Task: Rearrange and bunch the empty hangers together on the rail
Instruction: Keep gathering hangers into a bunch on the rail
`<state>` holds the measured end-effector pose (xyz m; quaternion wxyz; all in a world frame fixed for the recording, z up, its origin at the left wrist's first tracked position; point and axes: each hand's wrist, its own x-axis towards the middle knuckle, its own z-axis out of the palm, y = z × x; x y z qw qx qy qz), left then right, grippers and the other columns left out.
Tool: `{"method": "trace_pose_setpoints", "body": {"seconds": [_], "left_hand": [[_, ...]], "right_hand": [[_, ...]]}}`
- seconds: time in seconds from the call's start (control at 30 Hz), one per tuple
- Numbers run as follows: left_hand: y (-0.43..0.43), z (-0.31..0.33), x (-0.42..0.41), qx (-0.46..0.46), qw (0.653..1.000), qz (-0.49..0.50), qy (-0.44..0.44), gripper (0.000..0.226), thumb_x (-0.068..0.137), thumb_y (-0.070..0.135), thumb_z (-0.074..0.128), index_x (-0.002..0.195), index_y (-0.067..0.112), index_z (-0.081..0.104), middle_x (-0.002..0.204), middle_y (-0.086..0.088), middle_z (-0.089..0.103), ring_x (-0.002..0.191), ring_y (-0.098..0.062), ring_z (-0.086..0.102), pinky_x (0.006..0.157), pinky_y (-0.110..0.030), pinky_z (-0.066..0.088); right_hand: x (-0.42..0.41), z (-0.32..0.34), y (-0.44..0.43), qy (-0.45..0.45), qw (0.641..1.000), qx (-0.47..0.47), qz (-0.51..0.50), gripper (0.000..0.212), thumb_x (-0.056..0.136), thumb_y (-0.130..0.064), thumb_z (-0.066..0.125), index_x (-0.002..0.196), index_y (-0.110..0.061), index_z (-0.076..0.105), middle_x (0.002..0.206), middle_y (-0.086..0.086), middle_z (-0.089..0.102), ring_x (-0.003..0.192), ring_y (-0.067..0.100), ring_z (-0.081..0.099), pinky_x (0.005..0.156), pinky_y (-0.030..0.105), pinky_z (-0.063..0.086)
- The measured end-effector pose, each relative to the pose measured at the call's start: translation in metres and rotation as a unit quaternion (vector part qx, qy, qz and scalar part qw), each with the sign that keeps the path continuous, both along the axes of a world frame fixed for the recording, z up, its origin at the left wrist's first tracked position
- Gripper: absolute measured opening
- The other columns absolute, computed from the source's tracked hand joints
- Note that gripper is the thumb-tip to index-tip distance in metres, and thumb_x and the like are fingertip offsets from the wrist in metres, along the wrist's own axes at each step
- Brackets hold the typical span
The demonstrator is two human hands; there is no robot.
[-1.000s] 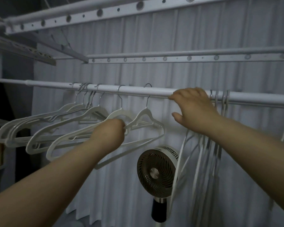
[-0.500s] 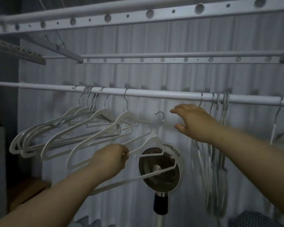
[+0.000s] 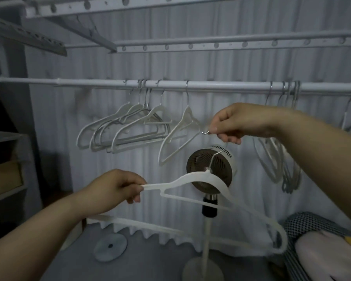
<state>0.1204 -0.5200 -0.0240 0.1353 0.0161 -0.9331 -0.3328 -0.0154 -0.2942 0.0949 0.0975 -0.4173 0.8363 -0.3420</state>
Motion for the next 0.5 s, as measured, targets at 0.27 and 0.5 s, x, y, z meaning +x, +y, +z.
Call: {"method": "trace_pose_setpoints", "body": {"seconds": [0.27,0.5], "left_hand": [[0.000,-0.020,0.015,-0.007,0.997,0.047,0.058,0.014,0.088,0.020,0.057,0.089,0.033,0.057,0.096,0.016,0.055,0.090,0.000,0.050,0.078,-0.010,0.035],[0.047,-0.004,0.003,0.114,0.991,-0.041,0.059,0.014,0.092,0.022,0.048,0.085,0.028,0.060,0.088,0.009,0.064,0.080,-0.001,0.060,0.072,-0.011,0.045]], "right_hand": [[0.043,-0.005,-0.001,-0.103,0.993,-0.057,-0.015,0.020,0.090,-0.001,0.047,0.083,-0.015,0.059,0.039,-0.004,0.056,0.028,0.001,0.046,0.036,0.013,0.047],[0.046,-0.009,0.004,-0.149,0.964,-0.193,-0.105,0.020,0.092,-0.001,0.045,0.075,-0.008,0.053,0.033,-0.003,0.057,0.027,0.002,0.050,0.036,0.013,0.049]]}}
